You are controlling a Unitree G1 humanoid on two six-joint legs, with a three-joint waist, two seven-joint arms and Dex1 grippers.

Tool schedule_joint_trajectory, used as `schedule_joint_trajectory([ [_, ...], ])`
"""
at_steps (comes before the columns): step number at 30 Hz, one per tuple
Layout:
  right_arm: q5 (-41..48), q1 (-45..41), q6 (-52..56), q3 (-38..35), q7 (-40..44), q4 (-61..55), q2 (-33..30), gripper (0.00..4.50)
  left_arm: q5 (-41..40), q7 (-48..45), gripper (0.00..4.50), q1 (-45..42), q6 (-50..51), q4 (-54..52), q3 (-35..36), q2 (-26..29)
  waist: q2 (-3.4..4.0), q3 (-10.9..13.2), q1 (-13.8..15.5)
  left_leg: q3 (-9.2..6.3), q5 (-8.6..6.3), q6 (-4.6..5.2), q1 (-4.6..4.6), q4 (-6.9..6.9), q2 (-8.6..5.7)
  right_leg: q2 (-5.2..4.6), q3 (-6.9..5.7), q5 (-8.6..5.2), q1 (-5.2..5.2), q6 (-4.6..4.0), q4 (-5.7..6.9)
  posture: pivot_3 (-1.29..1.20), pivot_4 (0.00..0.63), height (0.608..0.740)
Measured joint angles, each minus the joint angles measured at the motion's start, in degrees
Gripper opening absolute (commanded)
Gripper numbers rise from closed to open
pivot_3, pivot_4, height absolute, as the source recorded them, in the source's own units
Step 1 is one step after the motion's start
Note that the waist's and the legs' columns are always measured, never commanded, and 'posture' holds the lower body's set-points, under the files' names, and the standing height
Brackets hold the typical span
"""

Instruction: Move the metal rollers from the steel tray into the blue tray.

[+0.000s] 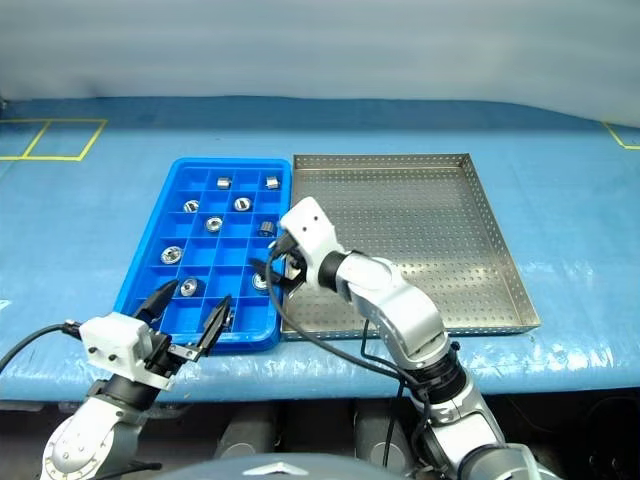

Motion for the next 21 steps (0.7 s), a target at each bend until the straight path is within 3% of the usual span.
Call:
schedule_joint_trajectory([
  [11, -2.47, 5.07, 0.21, -6.41, -4.41, 0.21, -4.79, 4.49, -0.67, -1.80, 4.50, -3.43, 1.49, 1.63, -0.69, 1.27, 0.03, -0.01, -1.62, 0.04, 0.00, 0.00, 0.02, 0.00, 0.01, 0.02, 0.07, 0.01, -0.01, 0.01, 0.04, 0.03, 0.150, 0.740],
  [21, -6.09, 5.41, -1.65, -4.34, -8.80, 10.81, 0.60, 4.49, -1.84, -2.71, 4.50, -5.78, 2.95, 1.88, -0.74, 2.21, 0.03, -0.02, -3.21, 0.02, 0.01, 0.01, 0.05, 0.02, 0.01, 0.02, 0.07, 0.04, 0.04, 0.03, 0.11, 0.06, 0.150, 0.740],
])
